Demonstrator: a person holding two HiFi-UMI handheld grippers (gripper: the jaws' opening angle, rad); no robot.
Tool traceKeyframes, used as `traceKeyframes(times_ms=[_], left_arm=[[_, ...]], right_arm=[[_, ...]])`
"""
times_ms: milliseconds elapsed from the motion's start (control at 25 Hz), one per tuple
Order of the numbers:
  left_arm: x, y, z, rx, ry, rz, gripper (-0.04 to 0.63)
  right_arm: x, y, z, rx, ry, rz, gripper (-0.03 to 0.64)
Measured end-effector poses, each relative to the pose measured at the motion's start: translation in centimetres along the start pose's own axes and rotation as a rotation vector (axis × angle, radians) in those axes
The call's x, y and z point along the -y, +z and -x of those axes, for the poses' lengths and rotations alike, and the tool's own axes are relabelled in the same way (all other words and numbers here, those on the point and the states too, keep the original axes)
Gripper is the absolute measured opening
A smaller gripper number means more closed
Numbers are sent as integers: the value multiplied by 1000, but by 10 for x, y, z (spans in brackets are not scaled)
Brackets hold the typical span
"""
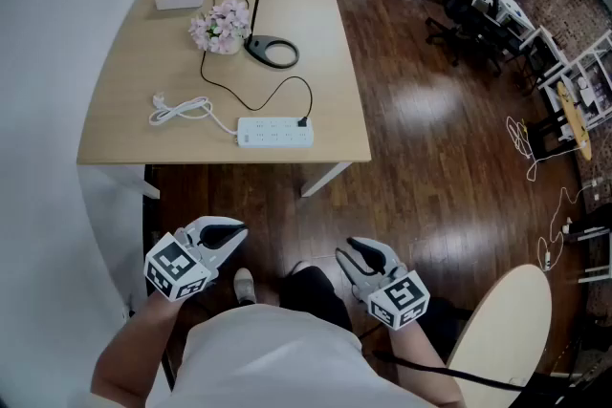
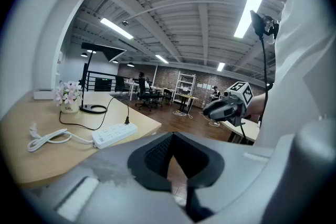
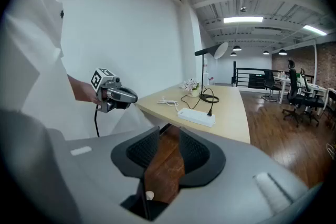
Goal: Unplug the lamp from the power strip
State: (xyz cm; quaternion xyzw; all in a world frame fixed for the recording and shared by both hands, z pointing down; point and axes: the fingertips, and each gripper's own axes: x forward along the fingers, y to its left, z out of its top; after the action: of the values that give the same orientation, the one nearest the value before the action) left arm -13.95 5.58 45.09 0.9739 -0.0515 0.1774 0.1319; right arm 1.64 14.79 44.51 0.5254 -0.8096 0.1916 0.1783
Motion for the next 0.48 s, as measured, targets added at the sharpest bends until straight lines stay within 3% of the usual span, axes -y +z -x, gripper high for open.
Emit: traceKeyframes(times_ms=[200, 480], left_arm=[[-71, 13, -51, -15, 62, 9, 3], [-147, 26, -130, -94, 163, 44, 2]], right_arm=[[73, 19, -63, -13, 58, 58, 123], [177, 58, -156, -62, 241, 221, 123]])
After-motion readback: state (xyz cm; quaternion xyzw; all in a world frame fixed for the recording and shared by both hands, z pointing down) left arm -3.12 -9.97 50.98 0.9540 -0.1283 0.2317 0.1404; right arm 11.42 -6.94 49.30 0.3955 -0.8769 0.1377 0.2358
